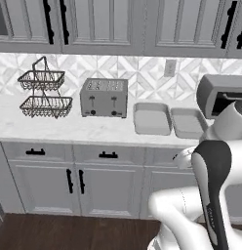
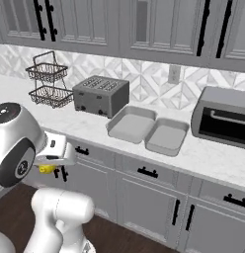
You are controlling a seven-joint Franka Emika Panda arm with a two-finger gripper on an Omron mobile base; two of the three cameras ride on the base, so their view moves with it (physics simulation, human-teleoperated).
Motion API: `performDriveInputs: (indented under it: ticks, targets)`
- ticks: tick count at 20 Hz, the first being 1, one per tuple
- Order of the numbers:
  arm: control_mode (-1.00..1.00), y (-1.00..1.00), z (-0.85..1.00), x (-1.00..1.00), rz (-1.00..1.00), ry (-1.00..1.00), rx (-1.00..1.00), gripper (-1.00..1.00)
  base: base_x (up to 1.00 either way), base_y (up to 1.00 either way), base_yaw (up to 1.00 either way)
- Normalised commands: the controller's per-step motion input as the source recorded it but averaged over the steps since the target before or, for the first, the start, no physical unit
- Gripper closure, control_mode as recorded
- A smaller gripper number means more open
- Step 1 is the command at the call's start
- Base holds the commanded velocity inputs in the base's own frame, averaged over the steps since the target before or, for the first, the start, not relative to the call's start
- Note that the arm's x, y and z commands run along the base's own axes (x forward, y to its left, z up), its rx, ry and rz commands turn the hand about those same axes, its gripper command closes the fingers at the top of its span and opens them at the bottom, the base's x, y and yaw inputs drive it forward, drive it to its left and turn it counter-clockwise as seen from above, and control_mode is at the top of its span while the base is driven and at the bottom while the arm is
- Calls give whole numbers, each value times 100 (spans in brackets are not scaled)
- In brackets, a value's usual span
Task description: Place one lemon and one chicken drumstick in each tupperware on the nearby counter, to pack two identical lunches.
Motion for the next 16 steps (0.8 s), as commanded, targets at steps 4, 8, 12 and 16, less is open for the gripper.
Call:
performDriveInputs:
  ticks: [4,8,12,16]
  targets:
    - [100,0,0,0,0,0,0,100,100,-20,-37]
    - [100,0,0,0,0,0,0,100,81,0,-42]
    - [100,0,0,0,0,0,0,100,39,27,-29]
    - [100,0,0,0,0,0,0,100,8,50,-15]
